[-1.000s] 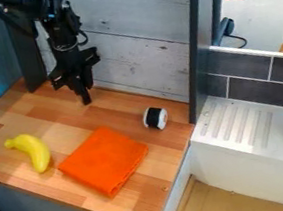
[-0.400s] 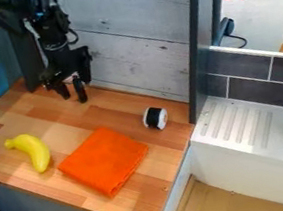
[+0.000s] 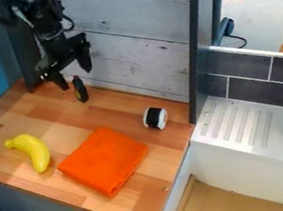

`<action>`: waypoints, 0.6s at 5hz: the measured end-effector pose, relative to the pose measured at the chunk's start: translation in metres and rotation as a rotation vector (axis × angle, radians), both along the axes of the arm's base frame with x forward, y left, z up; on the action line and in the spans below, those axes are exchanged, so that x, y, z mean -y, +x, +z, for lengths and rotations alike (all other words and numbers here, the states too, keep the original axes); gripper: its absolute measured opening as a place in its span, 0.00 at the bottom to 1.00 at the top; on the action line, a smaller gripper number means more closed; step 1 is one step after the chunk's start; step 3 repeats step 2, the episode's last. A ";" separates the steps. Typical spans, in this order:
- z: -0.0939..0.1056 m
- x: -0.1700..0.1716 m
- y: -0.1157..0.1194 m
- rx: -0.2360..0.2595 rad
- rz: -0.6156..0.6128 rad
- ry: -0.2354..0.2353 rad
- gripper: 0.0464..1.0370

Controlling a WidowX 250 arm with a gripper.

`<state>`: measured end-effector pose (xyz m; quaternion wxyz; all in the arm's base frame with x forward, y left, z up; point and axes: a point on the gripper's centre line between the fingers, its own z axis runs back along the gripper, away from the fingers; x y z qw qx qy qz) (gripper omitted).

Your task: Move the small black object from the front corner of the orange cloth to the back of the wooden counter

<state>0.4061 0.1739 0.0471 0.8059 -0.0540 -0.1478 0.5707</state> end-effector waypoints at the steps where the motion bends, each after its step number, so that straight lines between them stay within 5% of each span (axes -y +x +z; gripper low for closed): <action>1: 0.042 0.004 -0.015 0.003 -0.008 0.031 0.97; 2: 0.079 0.017 -0.046 -0.097 0.016 0.062 0.96; 3: 0.079 0.017 -0.046 -0.097 0.016 0.062 0.96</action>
